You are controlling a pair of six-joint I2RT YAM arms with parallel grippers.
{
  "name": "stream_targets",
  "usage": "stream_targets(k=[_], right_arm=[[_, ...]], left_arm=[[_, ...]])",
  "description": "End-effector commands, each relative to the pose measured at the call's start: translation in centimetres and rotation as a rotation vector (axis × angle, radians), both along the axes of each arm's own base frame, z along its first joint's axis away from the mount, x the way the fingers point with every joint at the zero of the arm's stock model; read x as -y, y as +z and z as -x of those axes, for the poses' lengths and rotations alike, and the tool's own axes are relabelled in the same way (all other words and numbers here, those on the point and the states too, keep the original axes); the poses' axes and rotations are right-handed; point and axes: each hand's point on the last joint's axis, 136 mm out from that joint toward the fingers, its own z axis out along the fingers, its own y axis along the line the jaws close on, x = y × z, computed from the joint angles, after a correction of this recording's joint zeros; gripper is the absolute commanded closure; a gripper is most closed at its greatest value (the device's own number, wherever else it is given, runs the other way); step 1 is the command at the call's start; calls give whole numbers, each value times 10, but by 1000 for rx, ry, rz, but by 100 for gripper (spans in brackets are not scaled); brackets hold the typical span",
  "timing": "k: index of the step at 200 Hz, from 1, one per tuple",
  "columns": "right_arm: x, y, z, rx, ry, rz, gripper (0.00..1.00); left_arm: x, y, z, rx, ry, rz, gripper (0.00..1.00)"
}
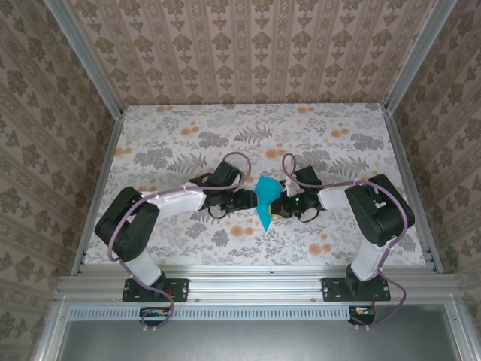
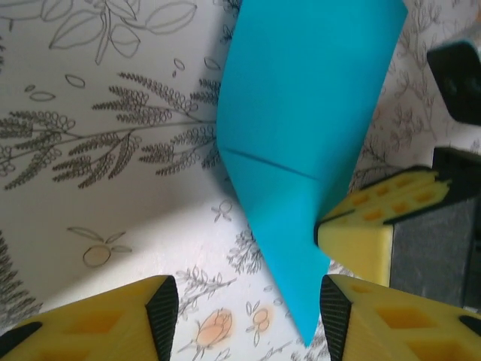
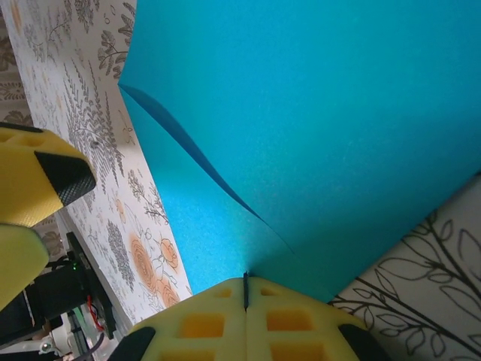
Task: Fold a paper plane with a square sheet of paper (pick it up from the middle)
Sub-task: Fold the wing for the fifth time at the center of the table.
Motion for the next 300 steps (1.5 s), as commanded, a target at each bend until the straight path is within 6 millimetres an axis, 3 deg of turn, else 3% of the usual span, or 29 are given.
stream_targets(k=[1,106,210,262,300], right_arm=[[11,-21,10,-61,-24,46,96],[13,-18,9,-47,-11,50,97],[16,2,-1,16,-25,79,95],[26,6,0,45,-31,145,89],[23,4,-3,40,-31,140,88]], left_arm=[[17,7,-16,22,67,44,46],[37,-12,-32,5,106,26,61],[30,-13,-26,29,41,-85,98],[29,-15,-21,41,10,-141,99],[31,-13,-20,43,6,-141,99]])
